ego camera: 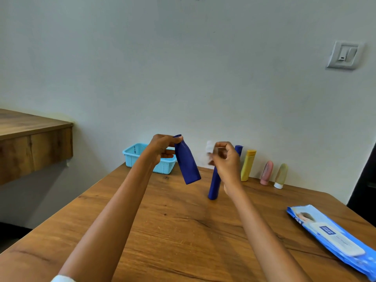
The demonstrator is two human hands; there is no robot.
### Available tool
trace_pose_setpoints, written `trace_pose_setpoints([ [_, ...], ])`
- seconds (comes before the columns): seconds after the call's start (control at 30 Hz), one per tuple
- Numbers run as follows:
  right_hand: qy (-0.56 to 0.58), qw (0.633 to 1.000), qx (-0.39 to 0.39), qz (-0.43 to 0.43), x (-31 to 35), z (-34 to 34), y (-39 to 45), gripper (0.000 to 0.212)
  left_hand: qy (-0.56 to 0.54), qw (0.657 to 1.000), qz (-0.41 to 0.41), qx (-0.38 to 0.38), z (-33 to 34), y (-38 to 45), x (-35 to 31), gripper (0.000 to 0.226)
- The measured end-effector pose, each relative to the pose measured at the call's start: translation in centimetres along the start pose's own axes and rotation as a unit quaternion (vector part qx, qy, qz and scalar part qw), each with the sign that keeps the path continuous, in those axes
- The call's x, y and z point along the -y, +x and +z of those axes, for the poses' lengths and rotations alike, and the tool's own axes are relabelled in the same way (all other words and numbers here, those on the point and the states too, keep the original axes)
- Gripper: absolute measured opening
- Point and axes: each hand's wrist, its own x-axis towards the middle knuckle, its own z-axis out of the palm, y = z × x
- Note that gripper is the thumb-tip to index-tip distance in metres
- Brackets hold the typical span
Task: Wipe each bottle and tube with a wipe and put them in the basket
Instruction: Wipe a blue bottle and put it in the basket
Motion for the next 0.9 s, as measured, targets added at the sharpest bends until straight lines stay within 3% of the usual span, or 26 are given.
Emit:
trace_pose_setpoints([
  [0.07,0.137,0.990,-0.014,0.041,0.7,0.6,0.0,0.020,0.025,1.000,0.002,0.017,0.6,-0.2,0.1,0.033],
  [0.13,0.185,0.981,0.025,0.061,0.8,1.3,-0.2,0.022,0.042,0.999,0.003,0.032,1.2,-0.4,0.2,0.025],
  [0.17,0.146,0.986,0.053,0.056,0.8,1.6,-0.4,0.026,0.043,0.998,0.002,0.037,1.5,-0.5,0.3,0.021],
  [0.23,-0.040,0.994,0.104,-0.022,0.2,2.1,-1.0,0.034,0.034,0.999,-0.003,0.033,2.0,-0.6,0.3,0.018],
  [0.37,-0.339,0.897,0.125,-0.256,-1.1,2.4,-2.1,0.028,-0.016,1.000,0.001,0.007,1.8,-0.5,0.3,0.018],
  [0.47,-0.401,0.862,0.114,-0.288,-1.7,1.7,-2.4,0.018,-0.011,1.000,0.016,-0.021,1.3,-0.2,0.5,0.019],
  [0.6,-0.406,0.869,0.106,-0.262,-2.1,0.8,-2.3,0.018,-0.003,0.999,0.023,-0.025,0.6,0.1,0.5,0.020],
  [0.8,-0.372,0.891,0.125,-0.227,-1.2,1.7,-1.6,0.045,0.038,0.998,0.006,0.051,1.2,-0.5,0.1,0.022],
  [0.9,-0.338,0.913,0.145,-0.179,-1.5,1.7,-1.6,0.049,0.020,0.999,0.023,0.045,1.2,-0.6,-0.3,0.022],
])
